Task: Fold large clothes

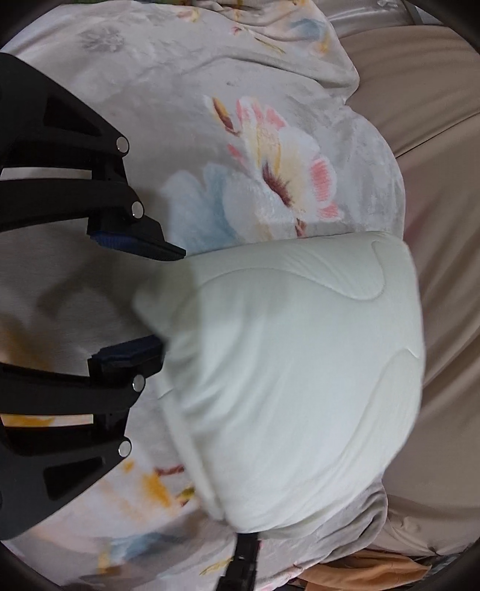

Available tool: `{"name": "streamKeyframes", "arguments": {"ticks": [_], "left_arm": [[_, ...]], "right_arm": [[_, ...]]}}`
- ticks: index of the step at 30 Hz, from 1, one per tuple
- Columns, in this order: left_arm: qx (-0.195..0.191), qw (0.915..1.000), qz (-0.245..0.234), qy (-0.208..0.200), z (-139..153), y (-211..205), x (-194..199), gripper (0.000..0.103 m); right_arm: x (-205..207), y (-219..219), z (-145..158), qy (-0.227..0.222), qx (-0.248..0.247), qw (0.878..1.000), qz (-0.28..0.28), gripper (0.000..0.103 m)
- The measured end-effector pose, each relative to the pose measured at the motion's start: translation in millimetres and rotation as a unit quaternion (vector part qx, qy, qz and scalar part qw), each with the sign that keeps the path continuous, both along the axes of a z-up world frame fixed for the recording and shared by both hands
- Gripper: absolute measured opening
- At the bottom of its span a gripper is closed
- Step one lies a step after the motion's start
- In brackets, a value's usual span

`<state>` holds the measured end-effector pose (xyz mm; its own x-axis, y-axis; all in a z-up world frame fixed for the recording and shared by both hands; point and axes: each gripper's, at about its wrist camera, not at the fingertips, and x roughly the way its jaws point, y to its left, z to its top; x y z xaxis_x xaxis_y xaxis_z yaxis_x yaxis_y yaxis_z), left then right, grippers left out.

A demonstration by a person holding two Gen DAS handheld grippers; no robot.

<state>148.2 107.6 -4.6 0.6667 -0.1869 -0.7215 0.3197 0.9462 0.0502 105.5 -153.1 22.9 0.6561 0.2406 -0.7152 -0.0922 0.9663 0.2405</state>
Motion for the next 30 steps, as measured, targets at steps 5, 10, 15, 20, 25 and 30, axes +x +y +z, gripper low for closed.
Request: {"name": "streamKeyframes", "arguments": {"ticks": [5, 10, 15, 20, 25, 30], "left_arm": [[-0.004, 0.9990, -0.007, -0.043, 17.2, 2.5, -54.5, 0.063], [-0.024, 0.9978, 0.000, -0.062, 9.8, -17.8, -83.0, 0.082], [-0.002, 0.9970, 0.024, -0.074, -4.5, -44.6, -93.1, 0.086], [-0.018, 0.9959, 0.059, -0.066, -8.2, -42.7, -90.0, 0.088], [-0.030, 0.9958, 0.080, -0.033, -17.6, -34.7, -79.0, 0.088], [-0.025, 0.9954, 0.088, -0.028, -22.6, -35.2, -77.4, 0.088]], "right_arm": [[-52.4, 6.0, 19.7, -0.029, -0.029, 0.999, 0.004, 0.023], [-89.8, 27.3, -9.1, -0.021, -0.068, 0.997, -0.010, 0.030], [-102.4, 45.2, -33.9, -0.025, -0.109, 0.993, -0.042, 0.038], [-101.0, 43.8, -42.6, -0.031, -0.111, 0.991, -0.069, 0.044], [-97.6, 36.8, -48.9, -0.023, -0.101, 0.991, -0.083, 0.045], [-96.6, 35.1, -50.9, -0.024, -0.103, 0.990, -0.090, 0.045]]}}
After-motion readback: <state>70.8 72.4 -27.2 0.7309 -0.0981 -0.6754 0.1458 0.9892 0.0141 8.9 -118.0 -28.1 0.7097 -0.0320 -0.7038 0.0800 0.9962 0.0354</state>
